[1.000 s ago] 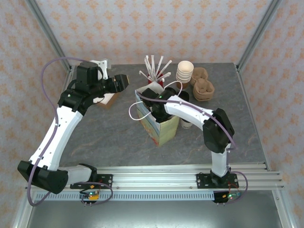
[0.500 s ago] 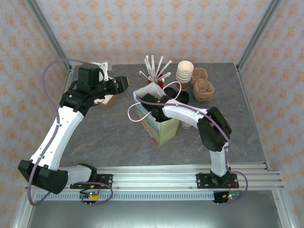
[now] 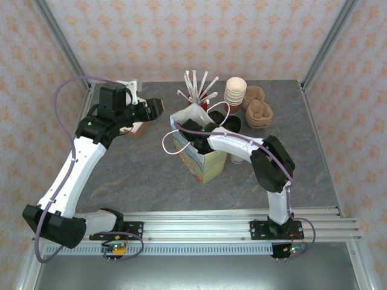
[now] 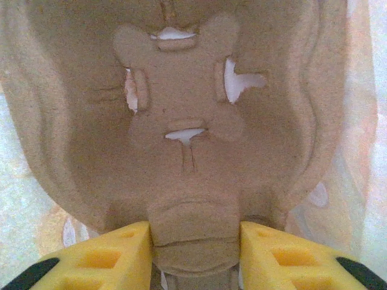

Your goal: Pack the takeout coffee

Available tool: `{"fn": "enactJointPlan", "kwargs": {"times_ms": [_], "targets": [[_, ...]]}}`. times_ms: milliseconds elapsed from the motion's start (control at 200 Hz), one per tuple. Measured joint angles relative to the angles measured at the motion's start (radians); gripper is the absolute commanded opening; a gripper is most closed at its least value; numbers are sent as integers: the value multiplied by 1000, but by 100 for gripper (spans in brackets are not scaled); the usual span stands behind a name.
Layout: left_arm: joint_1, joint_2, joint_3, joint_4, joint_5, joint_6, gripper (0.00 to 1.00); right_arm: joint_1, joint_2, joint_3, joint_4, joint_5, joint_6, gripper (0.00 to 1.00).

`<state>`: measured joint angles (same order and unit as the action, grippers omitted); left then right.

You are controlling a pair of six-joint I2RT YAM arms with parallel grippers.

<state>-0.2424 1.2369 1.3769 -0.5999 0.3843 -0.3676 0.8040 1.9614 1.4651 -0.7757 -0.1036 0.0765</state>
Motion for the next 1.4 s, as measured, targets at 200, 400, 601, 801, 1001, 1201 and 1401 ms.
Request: {"fn": "enactJointPlan", "kwargs": {"times_ms": [200,400,601,801,1001,1201,1401], "targets": [[0,0,0,0,0,0,72,0,0,4,-2,-1,0,52],[0,0,0,0,0,0,73,-3,0,40,-34,0,0,63],[0,0,0,0,0,-1,72,-3,-1,80,-66,0,0,73],[0,0,-8,0,0,-2,73,-3,-17,111,-99,5,0,79],[0,-7,-17,0,0,-2,72,-3,-48,159,-131,26,-2,84],[0,-23,-24,-1,0,-1,72,-7,-70,205,-166,41,-8,83],[0,-51,-43,-3,0,1,72,-23,-96,252,-200,49,-12,83]]}}
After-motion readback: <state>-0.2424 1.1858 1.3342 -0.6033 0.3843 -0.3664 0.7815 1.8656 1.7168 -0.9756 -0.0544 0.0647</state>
